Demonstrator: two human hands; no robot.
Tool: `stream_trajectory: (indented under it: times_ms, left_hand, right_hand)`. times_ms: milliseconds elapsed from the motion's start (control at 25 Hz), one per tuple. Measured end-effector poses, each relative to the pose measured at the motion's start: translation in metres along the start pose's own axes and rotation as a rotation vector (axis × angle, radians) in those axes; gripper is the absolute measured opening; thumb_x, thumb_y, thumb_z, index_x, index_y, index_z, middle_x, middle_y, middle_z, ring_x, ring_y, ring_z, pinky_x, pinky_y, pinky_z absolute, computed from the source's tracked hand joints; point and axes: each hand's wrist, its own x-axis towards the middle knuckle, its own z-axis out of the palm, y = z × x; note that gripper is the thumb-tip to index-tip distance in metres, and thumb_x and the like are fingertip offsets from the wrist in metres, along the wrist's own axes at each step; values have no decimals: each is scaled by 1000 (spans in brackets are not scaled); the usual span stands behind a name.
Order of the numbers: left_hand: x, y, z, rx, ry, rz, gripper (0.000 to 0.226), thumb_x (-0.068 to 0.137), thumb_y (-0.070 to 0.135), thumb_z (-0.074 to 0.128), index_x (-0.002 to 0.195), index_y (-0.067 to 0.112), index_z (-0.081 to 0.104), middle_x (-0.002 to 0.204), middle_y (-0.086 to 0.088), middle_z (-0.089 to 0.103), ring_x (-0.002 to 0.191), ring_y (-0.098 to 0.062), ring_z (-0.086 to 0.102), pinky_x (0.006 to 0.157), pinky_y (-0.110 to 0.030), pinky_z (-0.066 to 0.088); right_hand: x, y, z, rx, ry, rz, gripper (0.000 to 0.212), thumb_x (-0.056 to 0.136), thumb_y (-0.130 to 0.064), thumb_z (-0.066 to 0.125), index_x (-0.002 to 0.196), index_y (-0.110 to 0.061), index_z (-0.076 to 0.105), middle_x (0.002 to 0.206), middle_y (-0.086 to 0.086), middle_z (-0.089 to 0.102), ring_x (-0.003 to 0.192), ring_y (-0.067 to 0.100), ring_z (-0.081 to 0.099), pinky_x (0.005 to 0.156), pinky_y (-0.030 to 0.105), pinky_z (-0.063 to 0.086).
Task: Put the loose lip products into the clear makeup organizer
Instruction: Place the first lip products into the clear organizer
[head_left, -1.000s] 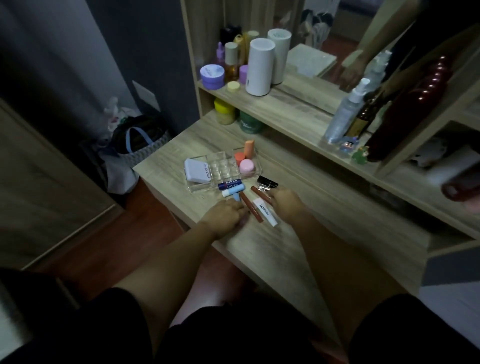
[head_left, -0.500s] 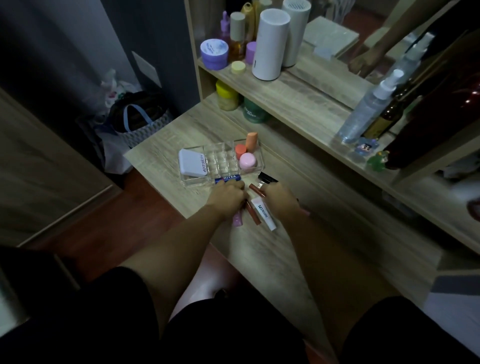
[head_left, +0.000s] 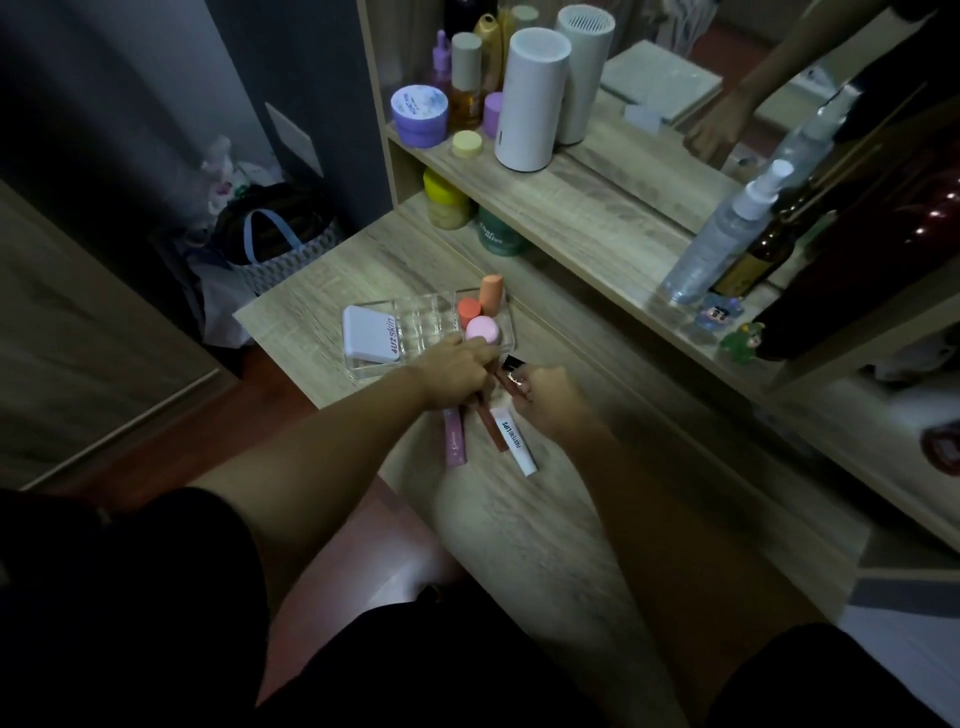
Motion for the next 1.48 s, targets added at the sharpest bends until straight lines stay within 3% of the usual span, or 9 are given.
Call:
stream_trajectory:
  times_ms: [240, 360, 440, 640, 800, 920, 1040, 1240, 1480]
  left_hand:
    - [-26, -50, -34, -268, 28, -1, 21, 84, 14, 62, 105, 11, 66, 106, -12, 67, 98, -27, 60, 80, -31, 44]
    - [-45, -73, -43, -523, 199, -199, 22, 79, 10, 69, 100, 8, 66, 96, -13, 70, 86, -25, 65, 79, -34, 48]
    - [-53, -83, -42, -678, 377, -369, 23, 76, 12, 73, 98, 9, 66, 93, -12, 71, 83, -22, 65, 76, -31, 50]
    - [-54, -95, -27, -758, 583, -610, 22, 80, 13, 70, 101, 5, 69, 96, -13, 72, 80, -13, 58, 67, -11, 34]
    - [-47, -103, -16, -689, 562, -645, 26, 84, 15, 66, 107, 4, 68, 102, -15, 73, 92, -24, 67, 81, -24, 46]
    - [-40, -107, -9, -666, 526, -622, 26, 84, 13, 66, 108, 4, 68, 103, -16, 71, 90, -25, 66, 84, -31, 49]
    - [-31, -108, -3, -665, 486, -608, 29, 83, 12, 66, 112, 4, 66, 105, -17, 68, 92, -27, 65, 87, -34, 50]
    - [-26, -106, 4, -728, 496, -647, 35, 82, 10, 67, 116, 3, 62, 106, -17, 68, 93, -26, 65, 86, -32, 49]
    - [-32, -103, 2, -791, 458, -697, 47, 80, 10, 70, 124, 4, 56, 116, -17, 63, 85, -26, 68, 85, -33, 52]
  right_hand:
    - [13, -8, -34, 624, 91, 15, 34, 78, -10, 68, 110, -18, 64, 69, -7, 60, 57, 1, 55, 48, 5, 42]
    - [29, -29, -40, 820, 76, -5, 18, 81, -16, 69, 86, -32, 62, 75, -11, 62, 63, -4, 62, 52, 8, 49]
    - [43, -45, -39, 873, 101, 3, 12, 84, -17, 67, 90, -27, 63, 84, -7, 65, 75, 2, 64, 61, 16, 52]
    - [74, -75, -34, 845, 194, -21, 22, 85, -15, 66, 107, -14, 66, 89, -10, 67, 78, -8, 60, 66, 9, 45]
    - [89, -89, -26, 757, 183, -63, 28, 85, -11, 67, 112, -7, 65, 100, 7, 73, 87, 9, 68, 82, 21, 55]
    - [94, -93, -18, 646, 172, -69, 29, 85, -11, 67, 113, -7, 65, 99, 7, 74, 78, 1, 66, 66, -6, 43]
    - [98, -91, -13, 556, 151, -56, 29, 86, -11, 66, 115, -6, 64, 100, 9, 73, 68, -11, 52, 53, -14, 31]
    - [104, -92, -14, 483, 86, -76, 28, 86, -12, 65, 114, -7, 63, 104, 9, 72, 93, 11, 66, 66, 1, 44]
    - [103, -88, -19, 433, 46, -95, 37, 83, -11, 69, 119, -9, 60, 106, 8, 70, 93, 14, 64, 71, 9, 44]
